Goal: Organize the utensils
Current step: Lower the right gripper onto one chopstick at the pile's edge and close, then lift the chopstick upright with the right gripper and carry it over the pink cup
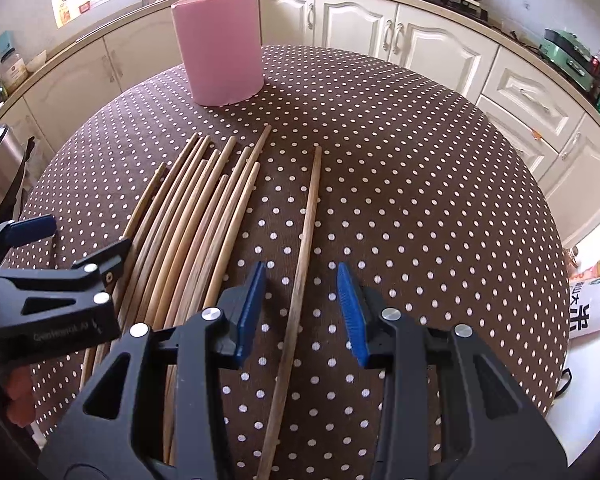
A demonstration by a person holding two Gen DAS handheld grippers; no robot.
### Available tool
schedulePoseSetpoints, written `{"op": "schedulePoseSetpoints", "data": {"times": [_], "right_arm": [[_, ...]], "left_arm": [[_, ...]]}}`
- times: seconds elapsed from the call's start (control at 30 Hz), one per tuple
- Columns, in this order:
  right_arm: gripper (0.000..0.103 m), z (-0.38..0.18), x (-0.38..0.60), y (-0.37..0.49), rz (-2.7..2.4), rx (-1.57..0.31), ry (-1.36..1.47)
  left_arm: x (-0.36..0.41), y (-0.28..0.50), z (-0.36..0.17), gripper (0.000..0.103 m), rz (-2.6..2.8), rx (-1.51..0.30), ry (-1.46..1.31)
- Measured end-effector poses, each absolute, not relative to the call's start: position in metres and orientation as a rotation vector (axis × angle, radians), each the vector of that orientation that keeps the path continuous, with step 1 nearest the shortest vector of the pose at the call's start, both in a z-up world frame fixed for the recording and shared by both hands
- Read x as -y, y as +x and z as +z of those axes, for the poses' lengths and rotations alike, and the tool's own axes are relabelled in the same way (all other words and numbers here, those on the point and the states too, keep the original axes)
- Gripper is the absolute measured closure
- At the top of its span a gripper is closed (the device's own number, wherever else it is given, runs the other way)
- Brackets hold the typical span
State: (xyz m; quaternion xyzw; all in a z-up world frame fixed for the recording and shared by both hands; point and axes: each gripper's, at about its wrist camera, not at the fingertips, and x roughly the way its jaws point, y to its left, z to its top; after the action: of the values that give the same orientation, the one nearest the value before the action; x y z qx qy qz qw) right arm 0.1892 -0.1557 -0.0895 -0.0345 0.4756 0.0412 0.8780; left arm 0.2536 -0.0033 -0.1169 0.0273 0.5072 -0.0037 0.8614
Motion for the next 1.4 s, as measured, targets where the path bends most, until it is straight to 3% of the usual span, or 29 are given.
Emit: {"op": "schedulePoseSetpoints", "data": {"times": [0.03,0.07,0.1,0.13,0.57,1.0,1.4], "right_arm": [[0.083,-0.089,0.157,0.19,0.084,-0.995,-0.069],[0.094,-0.087,0.159,0.19,0.085,-1.002,-0.068],[0.095,-0.086,0.161,0.191,0.087,-1.008,-0.06],[0.096,-0.084,0.165,0.192,0.091,-1.013,-0.044],[0.097,-0.038,0.177,0.156,0.159,-0.774,0.124],[0.097,0.033,0.183,0.137,0.117,-0.437,0.163],[0.097,0.109,0.176,0.176,0.198,-0.251,0.173]], "left_arm": [[0.005,0.253,-0.114,0.027,-0.039,-1.056,0.064],[0.007,0.251,-0.11,0.071,-0.059,-1.041,0.072],[0.008,0.248,-0.106,0.095,-0.055,-1.026,0.08],[0.008,0.248,-0.105,0.097,-0.036,-1.033,0.087],[-0.032,0.222,-0.078,0.097,-0.111,-0.878,-0.121],[-0.019,0.179,0.005,0.097,-0.103,-0.429,-0.108],[0.011,0.208,0.091,0.097,-0.028,-0.155,-0.118]]}}
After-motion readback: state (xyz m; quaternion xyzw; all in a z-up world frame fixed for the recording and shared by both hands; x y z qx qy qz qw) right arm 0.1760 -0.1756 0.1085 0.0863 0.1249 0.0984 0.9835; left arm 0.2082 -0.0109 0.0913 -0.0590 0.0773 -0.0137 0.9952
